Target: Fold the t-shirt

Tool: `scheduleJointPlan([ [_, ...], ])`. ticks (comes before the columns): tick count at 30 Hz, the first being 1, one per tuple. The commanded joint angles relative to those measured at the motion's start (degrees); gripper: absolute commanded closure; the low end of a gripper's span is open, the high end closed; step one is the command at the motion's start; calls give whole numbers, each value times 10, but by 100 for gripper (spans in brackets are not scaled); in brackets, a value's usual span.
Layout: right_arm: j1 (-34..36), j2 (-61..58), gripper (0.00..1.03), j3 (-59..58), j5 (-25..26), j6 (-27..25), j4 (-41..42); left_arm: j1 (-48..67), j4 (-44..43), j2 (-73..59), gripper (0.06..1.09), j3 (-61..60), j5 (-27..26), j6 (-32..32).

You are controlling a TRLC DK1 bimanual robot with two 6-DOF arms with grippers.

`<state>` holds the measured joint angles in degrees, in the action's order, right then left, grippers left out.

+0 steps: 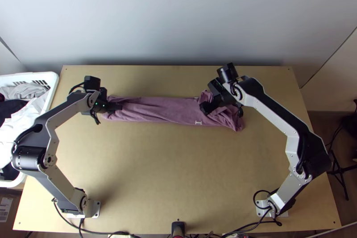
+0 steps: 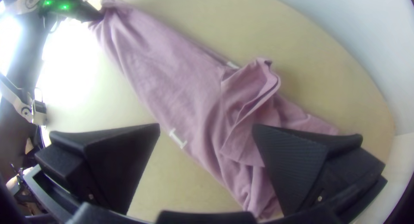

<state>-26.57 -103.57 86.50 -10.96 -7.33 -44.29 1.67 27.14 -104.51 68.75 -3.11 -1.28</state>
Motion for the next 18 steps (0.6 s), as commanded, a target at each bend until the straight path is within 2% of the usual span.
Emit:
scheduleJointPlan([
  [1, -2, -8, 3, -52, -3, -7, 7, 20, 25, -10, 105, 26, -44, 4],
  [18, 6, -67, 3, -134, -2, -5, 99, 54, 114, 76, 105, 157, -51, -25],
])
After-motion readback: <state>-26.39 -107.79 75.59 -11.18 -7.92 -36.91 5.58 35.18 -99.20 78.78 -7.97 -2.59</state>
